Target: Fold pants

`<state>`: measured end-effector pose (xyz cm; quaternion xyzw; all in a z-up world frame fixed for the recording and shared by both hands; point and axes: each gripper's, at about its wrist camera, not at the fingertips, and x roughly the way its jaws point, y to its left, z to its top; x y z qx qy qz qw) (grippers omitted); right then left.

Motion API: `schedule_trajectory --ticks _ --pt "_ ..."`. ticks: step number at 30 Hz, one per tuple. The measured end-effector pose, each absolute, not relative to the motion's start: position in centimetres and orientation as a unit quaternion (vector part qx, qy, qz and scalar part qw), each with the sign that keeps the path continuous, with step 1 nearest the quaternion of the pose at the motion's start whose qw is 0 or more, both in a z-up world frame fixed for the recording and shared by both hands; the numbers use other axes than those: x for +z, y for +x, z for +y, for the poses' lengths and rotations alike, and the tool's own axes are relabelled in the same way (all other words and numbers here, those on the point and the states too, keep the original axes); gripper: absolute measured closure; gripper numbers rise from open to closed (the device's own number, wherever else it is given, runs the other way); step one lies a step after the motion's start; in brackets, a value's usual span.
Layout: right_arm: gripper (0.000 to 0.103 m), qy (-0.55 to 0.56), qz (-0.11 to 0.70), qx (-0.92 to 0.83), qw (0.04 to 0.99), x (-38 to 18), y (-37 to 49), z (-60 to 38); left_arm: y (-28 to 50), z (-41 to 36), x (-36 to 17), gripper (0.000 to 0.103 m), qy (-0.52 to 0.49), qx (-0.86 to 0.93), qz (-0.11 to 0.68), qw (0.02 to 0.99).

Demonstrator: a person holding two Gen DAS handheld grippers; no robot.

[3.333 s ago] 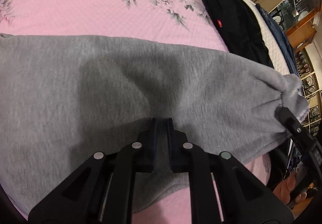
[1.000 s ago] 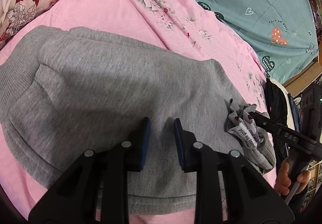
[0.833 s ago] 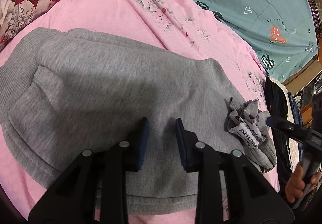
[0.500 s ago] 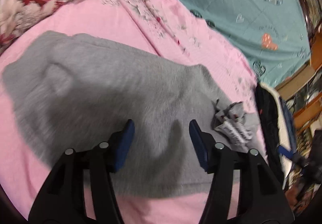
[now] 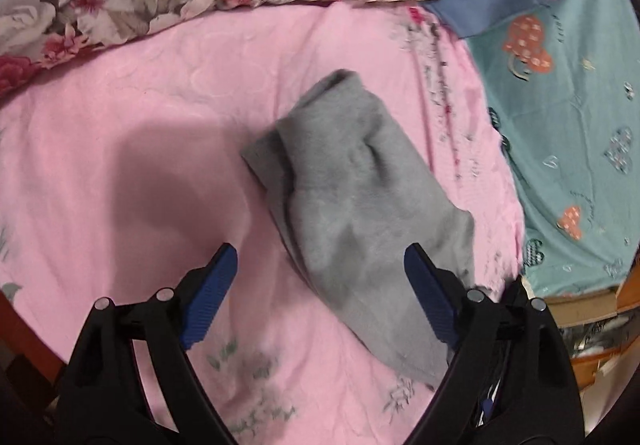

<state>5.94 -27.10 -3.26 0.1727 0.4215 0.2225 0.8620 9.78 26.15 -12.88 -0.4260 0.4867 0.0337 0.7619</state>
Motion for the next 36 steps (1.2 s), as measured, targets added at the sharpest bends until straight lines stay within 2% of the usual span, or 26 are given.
schedule_trajectory --ticks 5,9,14,15,16,17,18,19,22,27,31,36 --pt "0.023 0.198 0.407 0.200 0.869 -3.1 4.6 -30.2 12.5 26.1 -13.5 0.014 -0.416 0.037 0.489 0.766" --pt "0.023 0.223 0.409 0.192 0.864 -3.8 4.0 -31.5 14.2 25.2 -13.6 0.002 -0.410 0.023 0.490 0.769" --pt "0.023 0.228 0.415 0.189 0.860 -4.1 4.0 -31.4 15.3 25.6 -14.2 0.003 -0.443 0.010 0.461 0.769" --pt "0.023 0.226 0.415 0.191 0.860 -4.1 4.1 -31.2 15.6 25.8 -14.4 0.007 -0.446 0.009 0.453 0.772" --pt "0.023 0.223 0.416 0.193 0.860 -4.0 4.2 -30.9 15.9 25.8 -14.4 0.031 -0.439 0.020 0.450 0.777" --pt "0.023 0.220 0.419 0.194 0.860 -4.0 4.4 -30.7 16.1 25.8 -14.5 0.040 -0.426 0.035 0.452 0.783" --pt "0.023 0.217 0.421 0.194 0.859 -4.0 4.5 -30.3 16.3 25.9 -14.8 0.055 -0.427 0.028 0.450 0.784" --pt "0.023 0.213 0.424 0.195 0.859 -4.0 4.6 -30.0 16.1 26.1 -15.2 0.059 -0.443 0.022 0.442 0.779" --pt "0.023 0.199 0.432 0.192 0.858 -3.7 4.9 -28.9 15.0 26.2 -14.7 0.066 -0.455 0.010 0.411 0.790" --pt "0.023 0.175 0.452 0.187 0.855 -3.7 6.2 -26.7 13.0 25.1 -10.2 0.067 -0.421 -0.053 0.346 0.837" --pt "0.023 0.133 0.472 0.195 0.850 -3.7 8.4 -22.5 13.3 23.8 -9.0 0.067 -0.380 -0.059 0.341 0.858" --pt "0.023 0.059 0.468 0.229 0.852 -2.4 12.7 -14.7 14.0 24.8 -10.8 0.068 -0.402 -0.065 0.345 0.845"
